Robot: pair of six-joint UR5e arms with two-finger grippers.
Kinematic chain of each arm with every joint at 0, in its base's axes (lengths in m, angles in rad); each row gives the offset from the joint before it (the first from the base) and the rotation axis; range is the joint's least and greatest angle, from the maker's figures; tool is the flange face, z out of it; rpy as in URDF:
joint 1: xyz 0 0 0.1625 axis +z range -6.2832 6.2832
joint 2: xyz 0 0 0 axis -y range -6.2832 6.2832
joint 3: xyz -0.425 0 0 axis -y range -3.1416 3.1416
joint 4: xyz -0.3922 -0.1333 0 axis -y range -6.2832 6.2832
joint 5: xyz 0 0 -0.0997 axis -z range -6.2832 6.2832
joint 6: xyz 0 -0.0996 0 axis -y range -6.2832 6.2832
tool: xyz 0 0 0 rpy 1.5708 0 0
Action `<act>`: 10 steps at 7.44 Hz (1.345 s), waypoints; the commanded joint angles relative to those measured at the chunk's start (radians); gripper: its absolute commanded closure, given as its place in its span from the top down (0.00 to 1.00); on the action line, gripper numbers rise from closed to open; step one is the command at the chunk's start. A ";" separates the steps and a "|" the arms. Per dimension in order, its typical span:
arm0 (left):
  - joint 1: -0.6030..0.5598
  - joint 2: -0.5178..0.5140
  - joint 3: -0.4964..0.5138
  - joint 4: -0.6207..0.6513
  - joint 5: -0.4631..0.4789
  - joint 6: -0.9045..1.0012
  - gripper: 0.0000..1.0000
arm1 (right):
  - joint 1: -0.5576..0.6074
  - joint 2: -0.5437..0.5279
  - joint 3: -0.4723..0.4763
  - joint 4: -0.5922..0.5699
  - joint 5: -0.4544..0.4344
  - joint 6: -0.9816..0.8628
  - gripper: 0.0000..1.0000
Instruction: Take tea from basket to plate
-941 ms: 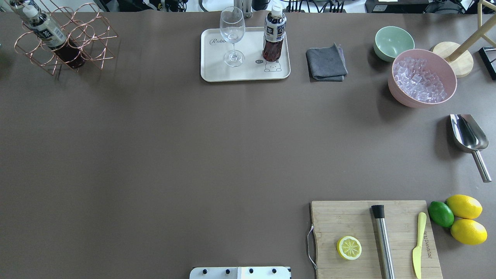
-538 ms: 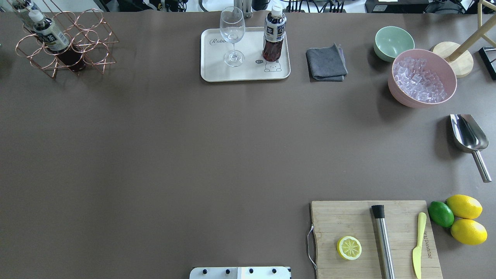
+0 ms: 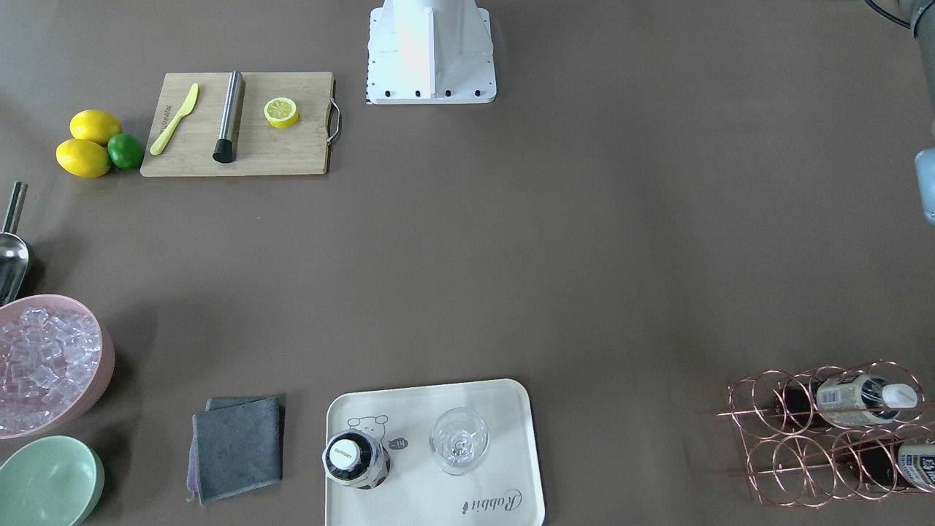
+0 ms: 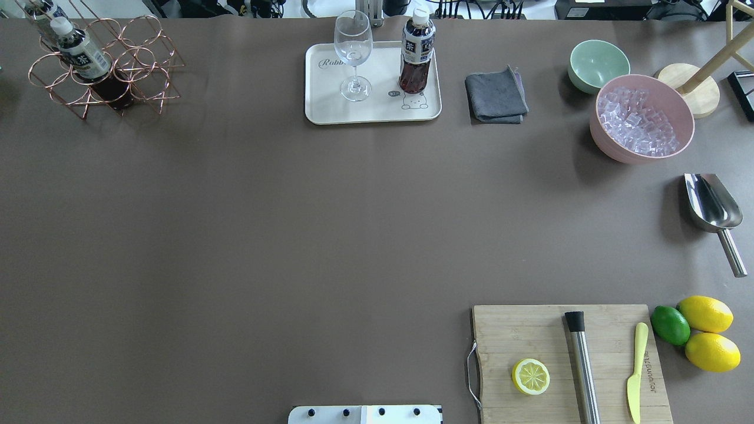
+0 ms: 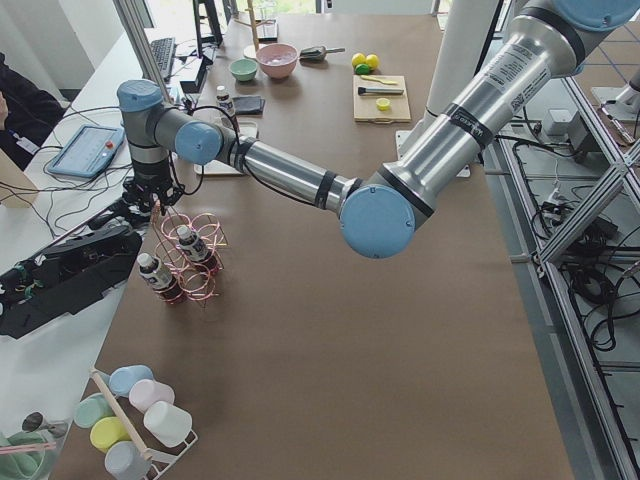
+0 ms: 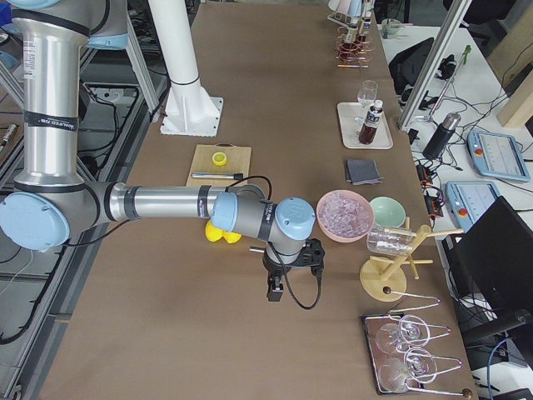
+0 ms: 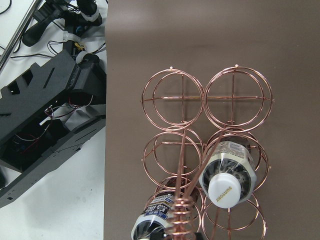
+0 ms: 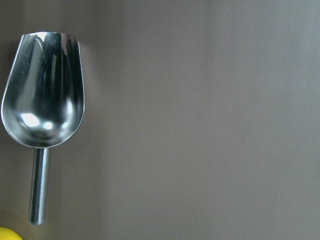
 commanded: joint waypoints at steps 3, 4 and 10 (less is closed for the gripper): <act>0.000 0.043 0.000 -0.101 -0.001 -0.075 0.99 | 0.006 -0.008 -0.007 0.087 -0.069 -0.012 1.00; 0.000 0.054 0.000 -0.136 0.000 -0.099 0.99 | 0.007 -0.010 -0.001 0.089 -0.065 -0.009 1.00; -0.010 0.048 -0.037 -0.123 -0.012 -0.200 0.99 | 0.013 0.013 -0.012 0.143 -0.014 0.287 1.00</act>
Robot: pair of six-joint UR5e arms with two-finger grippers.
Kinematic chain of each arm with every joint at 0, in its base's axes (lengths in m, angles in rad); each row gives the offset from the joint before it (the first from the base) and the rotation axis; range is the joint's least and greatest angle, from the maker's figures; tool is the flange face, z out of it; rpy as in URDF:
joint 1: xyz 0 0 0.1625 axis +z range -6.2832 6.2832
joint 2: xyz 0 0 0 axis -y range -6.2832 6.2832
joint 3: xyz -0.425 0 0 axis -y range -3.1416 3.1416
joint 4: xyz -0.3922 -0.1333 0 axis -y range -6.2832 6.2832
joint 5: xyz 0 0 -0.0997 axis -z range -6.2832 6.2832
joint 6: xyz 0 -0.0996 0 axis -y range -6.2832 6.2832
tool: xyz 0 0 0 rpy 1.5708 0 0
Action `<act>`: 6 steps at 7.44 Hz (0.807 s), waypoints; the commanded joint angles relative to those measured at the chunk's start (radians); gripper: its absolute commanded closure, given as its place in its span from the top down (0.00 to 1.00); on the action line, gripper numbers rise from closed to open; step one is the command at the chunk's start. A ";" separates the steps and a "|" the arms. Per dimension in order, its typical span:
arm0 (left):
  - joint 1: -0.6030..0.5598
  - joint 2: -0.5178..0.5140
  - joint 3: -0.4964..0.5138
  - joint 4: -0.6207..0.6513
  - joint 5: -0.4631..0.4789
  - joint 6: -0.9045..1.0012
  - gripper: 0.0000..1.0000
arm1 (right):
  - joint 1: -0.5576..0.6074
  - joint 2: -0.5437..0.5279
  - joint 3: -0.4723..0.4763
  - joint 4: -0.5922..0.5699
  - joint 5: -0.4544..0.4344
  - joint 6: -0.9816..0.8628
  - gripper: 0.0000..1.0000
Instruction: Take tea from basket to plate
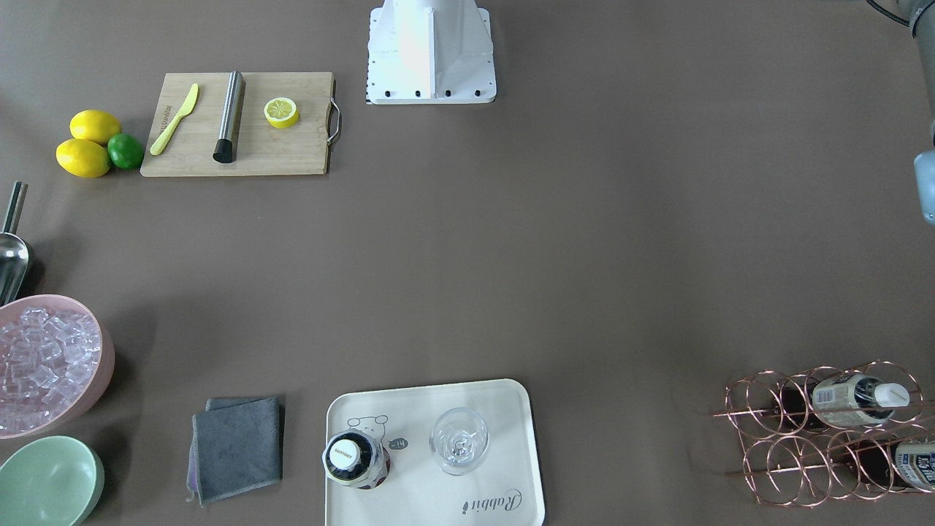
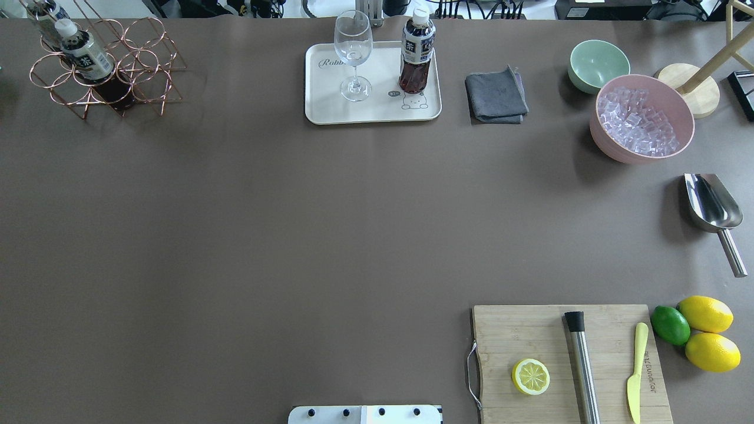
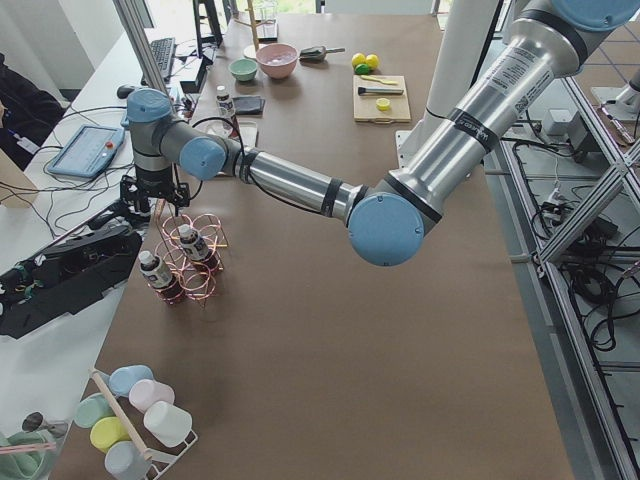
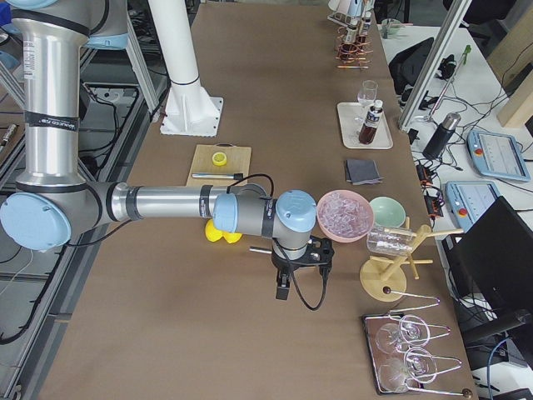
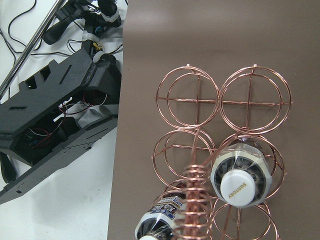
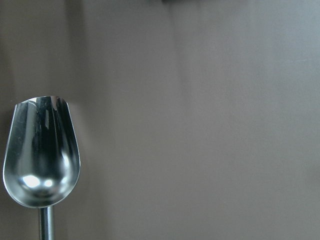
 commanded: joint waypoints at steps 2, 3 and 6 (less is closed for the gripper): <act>-0.068 0.072 -0.235 0.095 -0.042 -0.223 0.99 | 0.001 -0.006 -0.008 0.024 0.053 0.065 1.00; -0.100 0.123 -0.323 0.137 -0.047 -0.348 0.99 | 0.001 -0.006 -0.010 0.024 0.059 0.065 1.00; -0.145 0.217 -0.446 0.267 -0.047 -0.832 0.99 | 0.002 -0.004 -0.010 0.027 0.084 0.063 1.00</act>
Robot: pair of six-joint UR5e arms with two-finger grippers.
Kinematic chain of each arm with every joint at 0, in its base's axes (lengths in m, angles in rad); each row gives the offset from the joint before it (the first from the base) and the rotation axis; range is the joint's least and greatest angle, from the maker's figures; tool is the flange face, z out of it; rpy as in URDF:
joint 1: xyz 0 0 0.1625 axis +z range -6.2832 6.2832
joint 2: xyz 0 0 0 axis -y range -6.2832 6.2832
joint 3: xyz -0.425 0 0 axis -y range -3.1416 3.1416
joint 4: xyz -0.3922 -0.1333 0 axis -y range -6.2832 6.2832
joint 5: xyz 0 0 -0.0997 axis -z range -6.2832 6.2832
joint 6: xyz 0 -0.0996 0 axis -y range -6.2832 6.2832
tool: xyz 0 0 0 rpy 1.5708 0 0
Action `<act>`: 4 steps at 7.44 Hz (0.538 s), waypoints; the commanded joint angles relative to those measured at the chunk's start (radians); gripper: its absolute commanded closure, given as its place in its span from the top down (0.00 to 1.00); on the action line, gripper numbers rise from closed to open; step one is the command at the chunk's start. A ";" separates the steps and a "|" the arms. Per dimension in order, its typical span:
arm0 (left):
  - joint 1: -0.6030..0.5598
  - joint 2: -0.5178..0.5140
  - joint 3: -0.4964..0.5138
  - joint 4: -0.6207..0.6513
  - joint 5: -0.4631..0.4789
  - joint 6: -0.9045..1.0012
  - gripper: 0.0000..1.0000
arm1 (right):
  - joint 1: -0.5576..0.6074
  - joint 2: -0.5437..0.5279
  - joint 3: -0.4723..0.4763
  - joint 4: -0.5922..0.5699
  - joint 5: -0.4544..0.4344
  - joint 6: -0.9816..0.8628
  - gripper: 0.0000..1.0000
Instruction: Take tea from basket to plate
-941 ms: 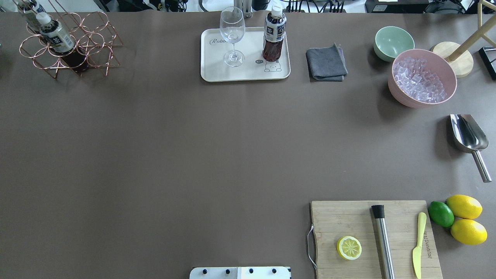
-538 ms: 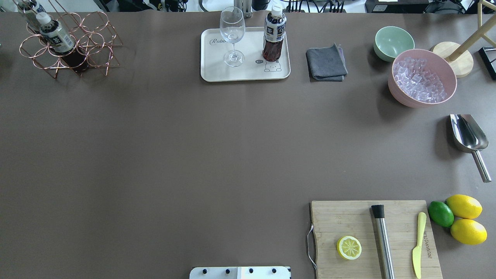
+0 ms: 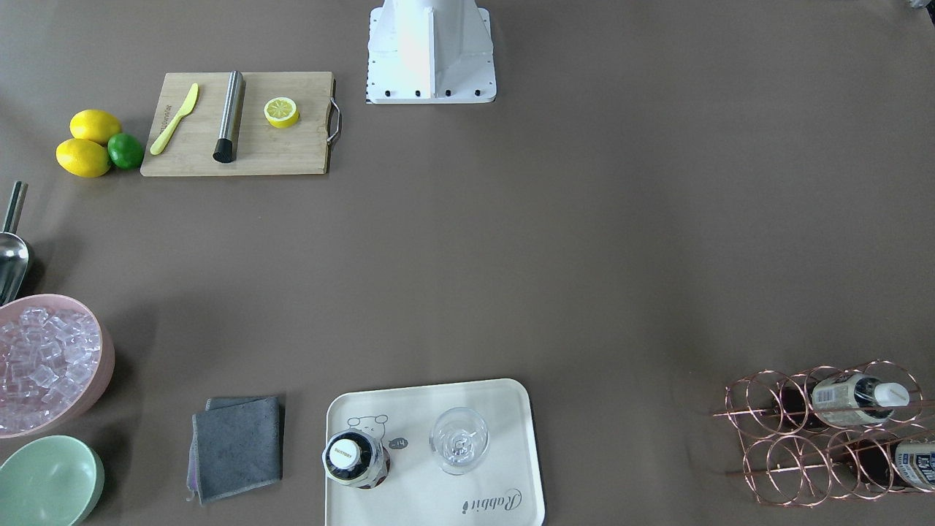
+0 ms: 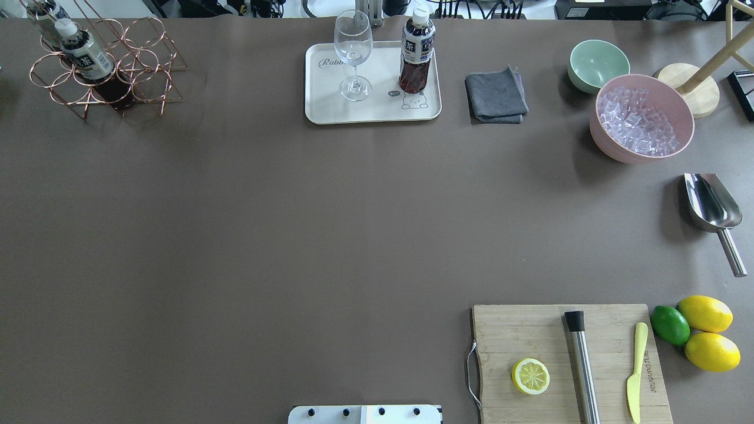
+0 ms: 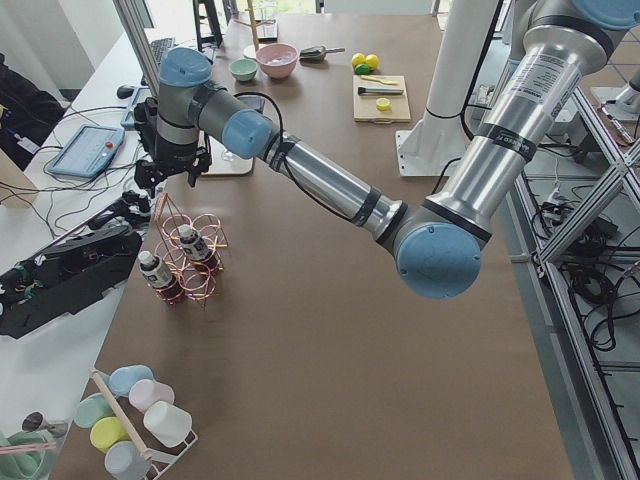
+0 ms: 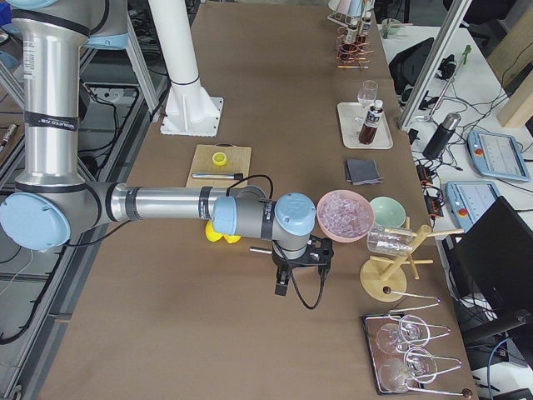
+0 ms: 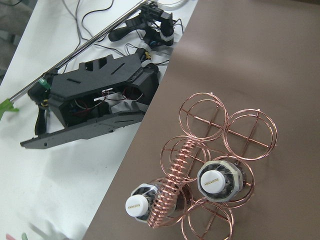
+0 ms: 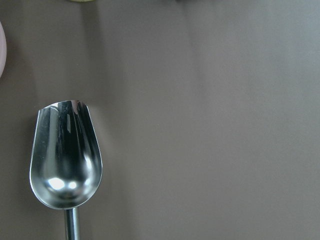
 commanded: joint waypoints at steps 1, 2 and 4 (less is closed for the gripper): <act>-0.028 0.035 -0.025 0.212 0.000 -0.381 0.99 | 0.001 0.002 0.008 0.002 0.012 -0.001 1.00; -0.025 0.040 -0.010 0.232 0.011 -0.464 0.99 | 0.001 0.002 0.008 0.002 0.012 -0.001 1.00; -0.021 0.108 0.061 0.232 0.013 -0.505 0.99 | 0.001 -0.003 0.005 0.002 0.012 -0.003 1.00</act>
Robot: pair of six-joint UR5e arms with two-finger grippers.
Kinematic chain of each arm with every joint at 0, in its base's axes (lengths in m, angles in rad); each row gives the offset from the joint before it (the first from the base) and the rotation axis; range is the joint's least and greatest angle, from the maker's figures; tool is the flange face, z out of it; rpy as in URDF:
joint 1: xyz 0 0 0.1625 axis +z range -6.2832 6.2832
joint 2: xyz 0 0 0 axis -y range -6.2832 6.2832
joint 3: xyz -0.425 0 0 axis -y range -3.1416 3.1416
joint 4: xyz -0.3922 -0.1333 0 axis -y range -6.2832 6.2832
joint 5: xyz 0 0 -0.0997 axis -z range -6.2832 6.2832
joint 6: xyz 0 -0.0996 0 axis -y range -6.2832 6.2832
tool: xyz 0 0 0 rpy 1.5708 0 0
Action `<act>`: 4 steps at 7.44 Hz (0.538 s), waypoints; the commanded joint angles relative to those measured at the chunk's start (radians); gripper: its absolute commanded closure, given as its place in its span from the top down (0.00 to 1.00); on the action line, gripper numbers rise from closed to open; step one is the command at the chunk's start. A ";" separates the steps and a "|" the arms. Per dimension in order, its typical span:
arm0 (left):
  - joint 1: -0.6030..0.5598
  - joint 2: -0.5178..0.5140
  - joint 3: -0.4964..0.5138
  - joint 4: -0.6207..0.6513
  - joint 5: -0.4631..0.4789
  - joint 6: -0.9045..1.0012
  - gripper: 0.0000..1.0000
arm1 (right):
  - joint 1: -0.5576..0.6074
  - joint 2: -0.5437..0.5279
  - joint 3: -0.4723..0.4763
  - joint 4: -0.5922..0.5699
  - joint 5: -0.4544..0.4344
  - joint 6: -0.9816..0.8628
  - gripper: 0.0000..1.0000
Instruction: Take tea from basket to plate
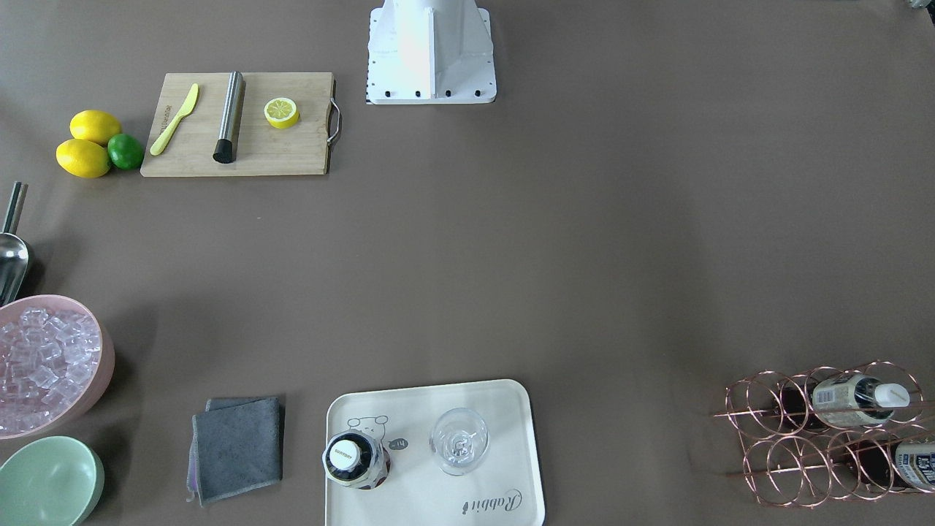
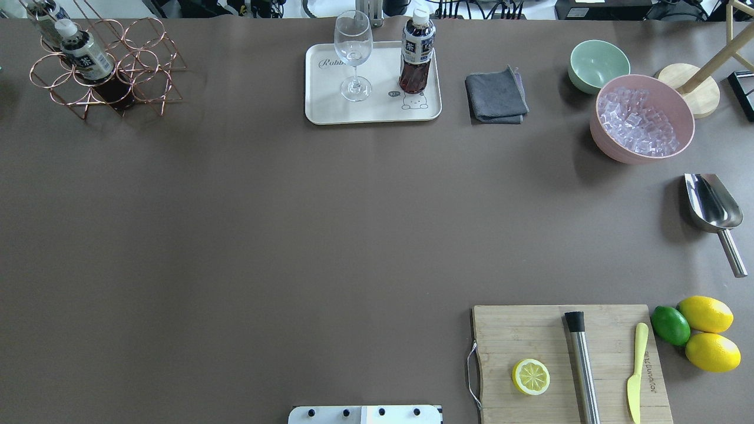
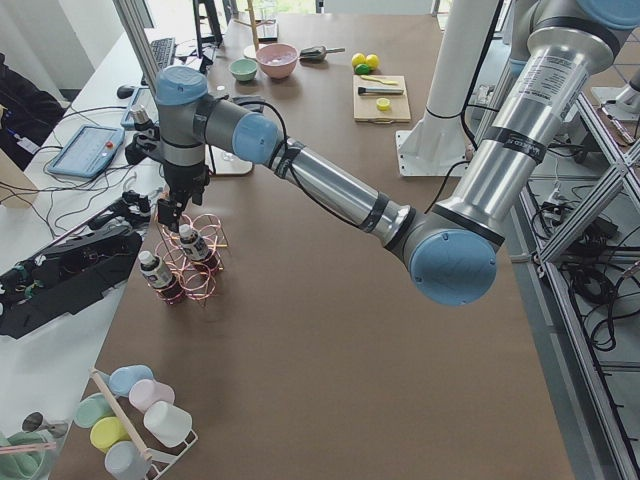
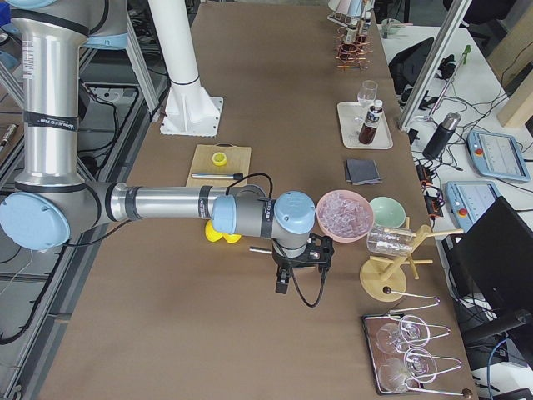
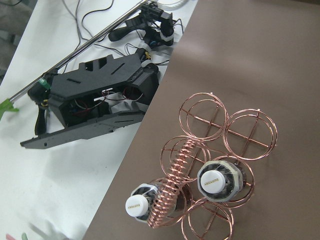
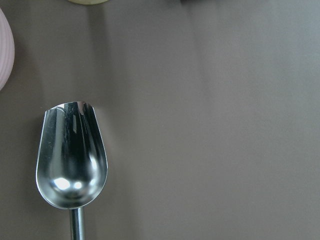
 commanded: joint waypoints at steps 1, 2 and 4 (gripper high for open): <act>0.003 0.061 0.098 0.010 0.005 -0.110 0.99 | 0.000 -0.002 0.000 0.002 -0.001 -0.001 1.00; 0.012 0.072 0.121 0.009 0.005 -0.107 0.99 | 0.000 0.003 0.001 0.002 -0.001 -0.001 1.00; 0.047 0.095 0.129 0.003 -0.006 -0.096 0.99 | 0.000 0.007 -0.006 0.002 -0.003 -0.001 1.00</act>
